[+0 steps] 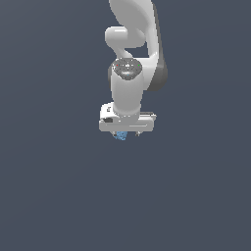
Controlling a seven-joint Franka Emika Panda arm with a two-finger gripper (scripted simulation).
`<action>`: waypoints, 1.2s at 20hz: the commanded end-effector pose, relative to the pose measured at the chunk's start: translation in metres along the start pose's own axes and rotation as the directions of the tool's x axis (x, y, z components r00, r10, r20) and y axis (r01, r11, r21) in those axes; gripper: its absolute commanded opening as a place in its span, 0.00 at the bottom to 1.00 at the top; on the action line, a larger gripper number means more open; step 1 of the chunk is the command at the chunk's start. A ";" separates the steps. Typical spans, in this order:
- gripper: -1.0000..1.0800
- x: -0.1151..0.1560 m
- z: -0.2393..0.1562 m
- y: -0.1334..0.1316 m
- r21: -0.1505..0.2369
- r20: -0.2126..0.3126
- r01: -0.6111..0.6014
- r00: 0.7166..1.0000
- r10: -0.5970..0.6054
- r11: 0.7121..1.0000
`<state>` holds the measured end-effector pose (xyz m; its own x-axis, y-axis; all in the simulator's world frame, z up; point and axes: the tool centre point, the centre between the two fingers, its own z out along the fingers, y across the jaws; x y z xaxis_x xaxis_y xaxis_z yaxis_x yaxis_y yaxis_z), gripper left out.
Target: Pick up the object and move it to a goal position.
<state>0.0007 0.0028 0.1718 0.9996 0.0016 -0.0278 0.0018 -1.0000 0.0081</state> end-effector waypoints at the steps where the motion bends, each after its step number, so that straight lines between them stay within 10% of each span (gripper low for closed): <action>1: 0.96 0.000 0.000 0.000 0.000 0.000 0.000 1.000 0.000 1.000; 24: 0.96 -0.004 0.000 0.015 0.010 -0.016 0.049 0.999 -0.049 0.999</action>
<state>-0.0018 -0.0117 0.1738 0.9994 0.0338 -0.0119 0.0338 -0.9994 -0.0038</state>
